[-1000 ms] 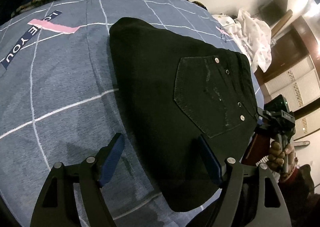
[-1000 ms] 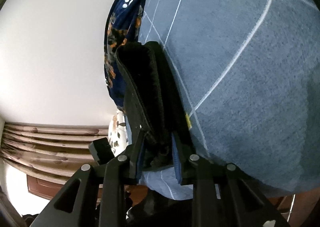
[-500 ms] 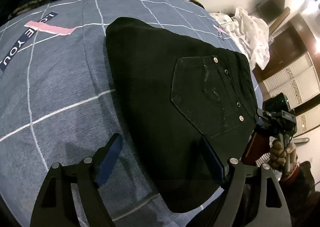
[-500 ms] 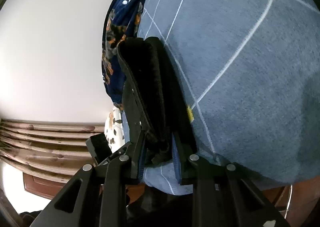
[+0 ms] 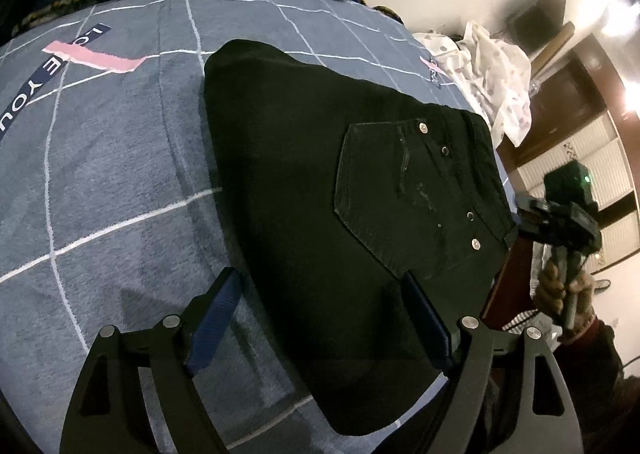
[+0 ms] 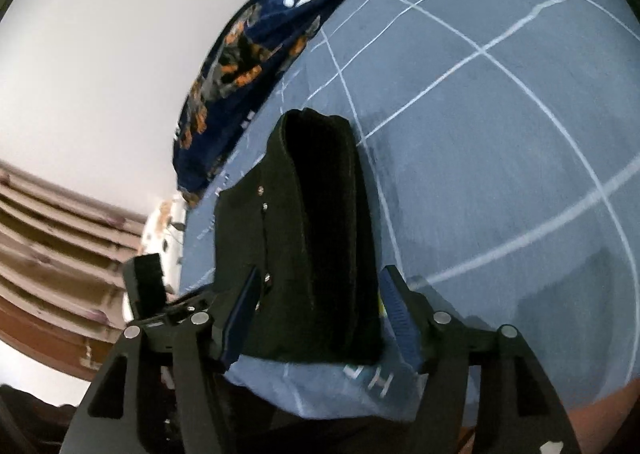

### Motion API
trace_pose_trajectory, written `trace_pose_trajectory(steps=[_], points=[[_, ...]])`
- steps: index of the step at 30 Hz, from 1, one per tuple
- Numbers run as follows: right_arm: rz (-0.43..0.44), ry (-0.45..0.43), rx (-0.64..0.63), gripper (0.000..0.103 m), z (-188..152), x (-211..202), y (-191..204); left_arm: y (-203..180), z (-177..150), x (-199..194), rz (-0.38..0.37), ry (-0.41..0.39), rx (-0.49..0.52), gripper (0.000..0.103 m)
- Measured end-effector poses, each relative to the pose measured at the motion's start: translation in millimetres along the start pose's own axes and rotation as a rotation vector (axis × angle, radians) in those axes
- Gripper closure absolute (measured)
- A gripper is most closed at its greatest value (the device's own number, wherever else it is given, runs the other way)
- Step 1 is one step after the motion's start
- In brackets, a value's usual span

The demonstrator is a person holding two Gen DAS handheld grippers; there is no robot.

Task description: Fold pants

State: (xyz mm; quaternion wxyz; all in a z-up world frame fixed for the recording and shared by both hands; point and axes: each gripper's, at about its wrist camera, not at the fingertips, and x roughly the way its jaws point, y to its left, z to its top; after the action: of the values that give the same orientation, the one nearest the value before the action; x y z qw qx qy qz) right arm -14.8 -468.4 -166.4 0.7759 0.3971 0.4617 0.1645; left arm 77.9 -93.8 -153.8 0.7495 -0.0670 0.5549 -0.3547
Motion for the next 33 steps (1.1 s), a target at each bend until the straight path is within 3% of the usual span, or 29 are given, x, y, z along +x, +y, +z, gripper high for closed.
trace_pose_trajectory(steps=[9, 20, 33], points=[[0.006, 0.092, -0.058, 0.042, 21, 47, 2, -9, 6, 6, 0.046, 0.003, 0.063, 0.022], [0.036, 0.140, -0.154, 0.042, 21, 48, 2, -31, 9, 23, 0.163, 0.005, 0.177, 0.012], [0.050, 0.143, -0.153, 0.042, 21, 47, 3, -36, 9, 28, 0.205, 0.003, 0.212, 0.010]])
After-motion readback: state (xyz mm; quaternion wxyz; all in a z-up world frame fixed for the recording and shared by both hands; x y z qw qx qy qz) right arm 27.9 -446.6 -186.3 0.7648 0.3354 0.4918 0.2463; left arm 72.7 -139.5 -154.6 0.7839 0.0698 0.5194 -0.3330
